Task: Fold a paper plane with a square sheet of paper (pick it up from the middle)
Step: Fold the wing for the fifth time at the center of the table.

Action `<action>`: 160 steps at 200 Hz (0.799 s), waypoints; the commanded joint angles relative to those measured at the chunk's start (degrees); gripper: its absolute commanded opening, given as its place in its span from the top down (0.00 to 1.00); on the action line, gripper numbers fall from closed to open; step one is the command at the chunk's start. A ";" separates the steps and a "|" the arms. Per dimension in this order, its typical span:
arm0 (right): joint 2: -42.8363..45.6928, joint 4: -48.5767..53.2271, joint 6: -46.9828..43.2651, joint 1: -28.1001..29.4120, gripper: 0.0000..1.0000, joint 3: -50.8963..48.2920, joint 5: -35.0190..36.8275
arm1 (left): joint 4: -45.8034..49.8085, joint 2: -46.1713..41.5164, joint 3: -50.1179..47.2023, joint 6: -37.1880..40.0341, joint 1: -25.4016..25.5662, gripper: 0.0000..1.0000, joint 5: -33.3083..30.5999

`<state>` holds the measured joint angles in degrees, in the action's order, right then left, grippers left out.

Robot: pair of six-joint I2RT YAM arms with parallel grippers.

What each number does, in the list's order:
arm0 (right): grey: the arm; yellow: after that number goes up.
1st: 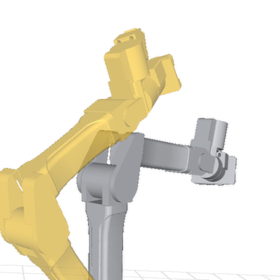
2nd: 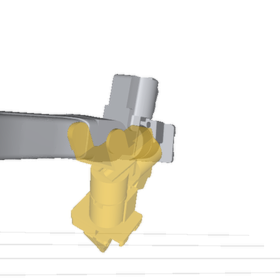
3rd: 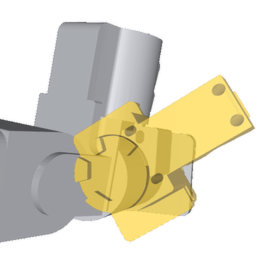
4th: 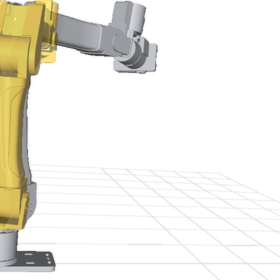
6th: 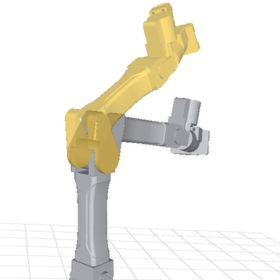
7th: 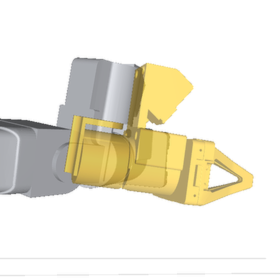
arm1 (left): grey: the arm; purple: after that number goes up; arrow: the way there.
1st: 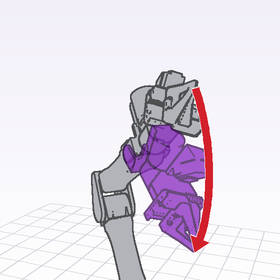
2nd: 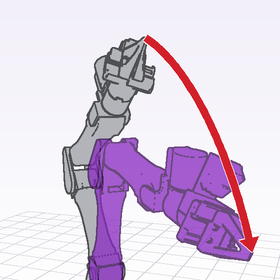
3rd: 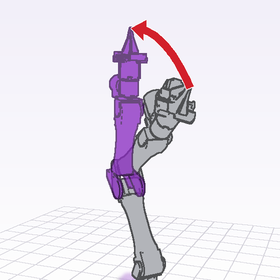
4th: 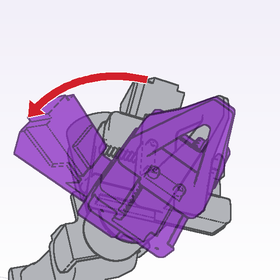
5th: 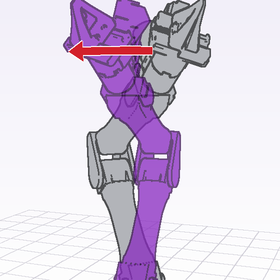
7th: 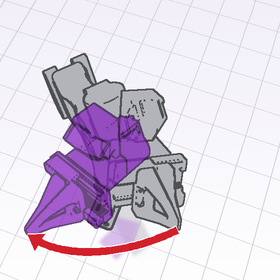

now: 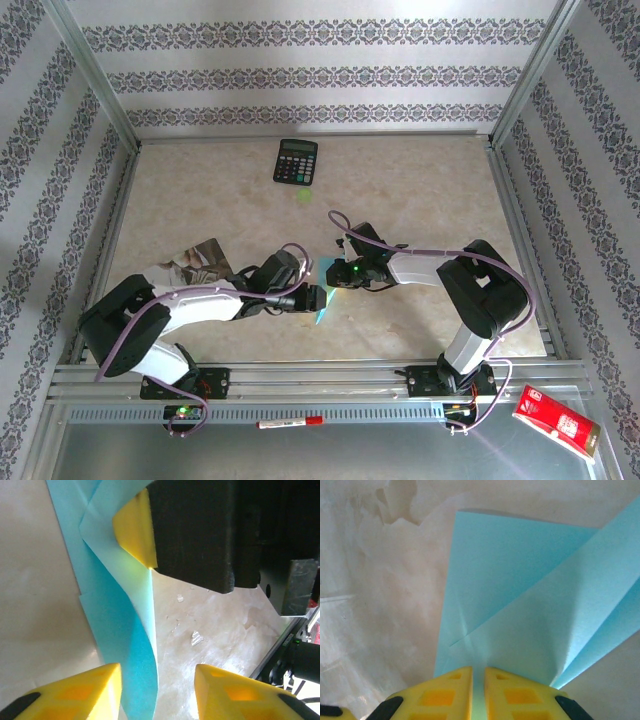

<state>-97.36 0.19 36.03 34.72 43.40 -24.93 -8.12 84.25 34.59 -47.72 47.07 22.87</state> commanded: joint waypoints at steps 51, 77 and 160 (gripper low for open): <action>-1.02 1.50 0.19 -0.19 0.84 -1.04 1.90 | 2.59 5.46 5.67 3.33 0.83 0.67 -0.33; -0.88 1.52 0.32 -0.18 0.84 -0.90 1.77 | 3.32 6.27 5.74 3.13 0.83 0.69 -1.53; -1.34 1.52 0.37 -0.10 0.84 -0.33 1.49 | 1.18 8.51 4.90 1.58 0.74 0.76 -0.59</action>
<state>-97.36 0.21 36.05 34.72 43.40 -24.93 -6.07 91.33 39.40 -45.71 47.29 21.74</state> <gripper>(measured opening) 0.163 0.265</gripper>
